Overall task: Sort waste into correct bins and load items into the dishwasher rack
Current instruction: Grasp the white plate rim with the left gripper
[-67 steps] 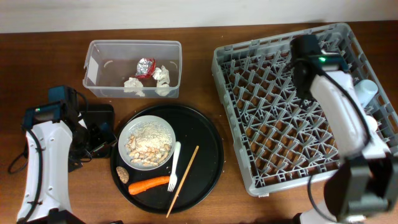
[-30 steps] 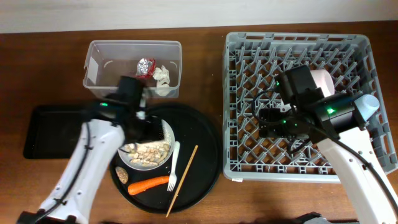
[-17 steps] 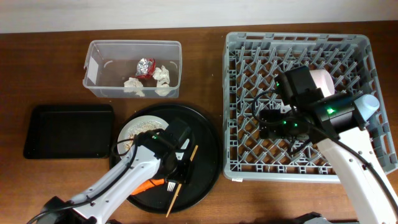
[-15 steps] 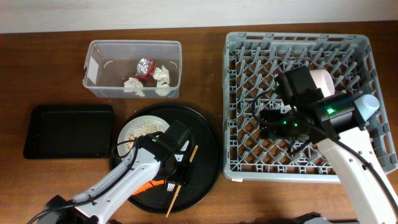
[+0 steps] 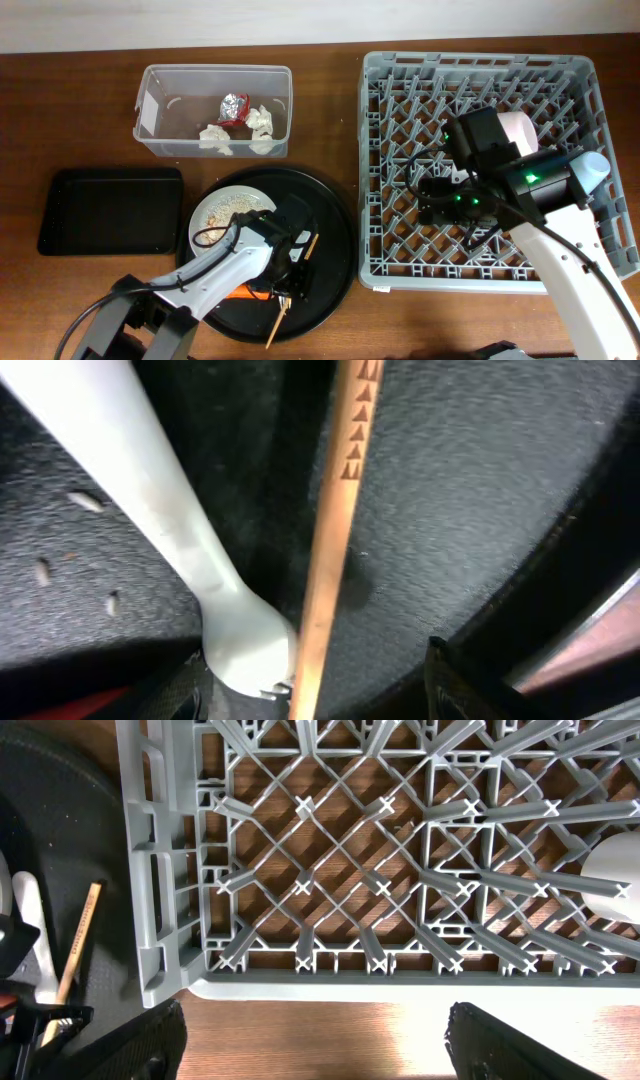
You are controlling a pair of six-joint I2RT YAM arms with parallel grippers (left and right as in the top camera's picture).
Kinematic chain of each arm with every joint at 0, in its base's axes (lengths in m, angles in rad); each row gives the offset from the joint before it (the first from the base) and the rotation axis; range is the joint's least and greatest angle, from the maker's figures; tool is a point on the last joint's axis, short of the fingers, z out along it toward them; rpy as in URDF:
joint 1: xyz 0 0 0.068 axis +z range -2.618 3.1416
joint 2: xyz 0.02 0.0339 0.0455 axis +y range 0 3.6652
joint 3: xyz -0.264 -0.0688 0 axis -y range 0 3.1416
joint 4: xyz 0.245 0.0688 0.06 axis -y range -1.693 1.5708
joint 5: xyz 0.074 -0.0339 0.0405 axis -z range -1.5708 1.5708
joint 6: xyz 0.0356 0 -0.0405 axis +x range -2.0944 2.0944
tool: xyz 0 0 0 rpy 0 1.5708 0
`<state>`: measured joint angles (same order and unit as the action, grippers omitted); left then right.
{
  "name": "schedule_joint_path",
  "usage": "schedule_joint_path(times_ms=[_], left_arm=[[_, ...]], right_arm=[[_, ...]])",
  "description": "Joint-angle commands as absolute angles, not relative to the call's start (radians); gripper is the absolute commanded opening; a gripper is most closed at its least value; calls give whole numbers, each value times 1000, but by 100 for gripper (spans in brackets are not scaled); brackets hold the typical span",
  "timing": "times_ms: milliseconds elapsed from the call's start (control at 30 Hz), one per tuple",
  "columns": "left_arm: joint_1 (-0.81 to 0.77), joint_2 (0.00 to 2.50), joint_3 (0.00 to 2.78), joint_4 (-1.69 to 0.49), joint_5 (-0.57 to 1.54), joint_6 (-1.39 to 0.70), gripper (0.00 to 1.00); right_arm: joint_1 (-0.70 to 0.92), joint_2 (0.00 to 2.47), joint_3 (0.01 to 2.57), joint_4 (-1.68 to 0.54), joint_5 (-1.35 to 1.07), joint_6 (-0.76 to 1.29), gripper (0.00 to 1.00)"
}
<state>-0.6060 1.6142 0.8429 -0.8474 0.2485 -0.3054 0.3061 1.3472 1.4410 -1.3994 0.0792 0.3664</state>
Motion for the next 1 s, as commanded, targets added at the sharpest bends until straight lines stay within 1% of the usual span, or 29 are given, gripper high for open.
schedule_joint_path(times_ms=[0, 67, 100, 167, 233, 300, 400, 433, 500, 600, 700, 800, 967], left_arm=[[-609, 1621, 896, -836, 327, -271, 68], [-609, 1621, 933, -817, 327, -270, 68], [-609, 1621, 942, -791, 328, -263, 72], [-609, 1621, 945, -725, 395, -258, 73], [-609, 1621, 945, -712, 400, -255, 75], [-606, 1621, 962, -744, 375, -207, 76], [-604, 1621, 1065, -837, 146, -208, 78], [-604, 1621, 1137, -875, 20, -208, 80], [-604, 1621, 1176, -864, -74, -208, 82], [-599, 1676, 1176, -838, -109, -226, 82], [-548, 1750, 1176, -838, -123, -353, 82], [-501, 1764, 1176, -813, -93, -402, 81], [-501, 1834, 1176, -774, -32, -434, 74]], right_arm=[[300, 1347, 1447, -1399, 94, 376, 87], [300, 1347, 1447, -1399, 94, 376, 87], [300, 1347, 1447, -1399, 94, 376, 87], [300, 1347, 1447, -1399, 94, 376, 87], [300, 1347, 1447, -1399, 94, 376, 87], [300, 1347, 1447, -1399, 94, 376, 87], [300, 1347, 1447, -1399, 94, 376, 86], [300, 1347, 1447, -1399, 94, 376, 87], [300, 1347, 1447, -1399, 94, 376, 87], [300, 1347, 1447, -1399, 91, 376, 87], [300, 1347, 1447, -1400, 90, 375, 86], [300, 1347, 1447, -1399, 90, 376, 87], [300, 1347, 1447, -1400, 87, 376, 86]])
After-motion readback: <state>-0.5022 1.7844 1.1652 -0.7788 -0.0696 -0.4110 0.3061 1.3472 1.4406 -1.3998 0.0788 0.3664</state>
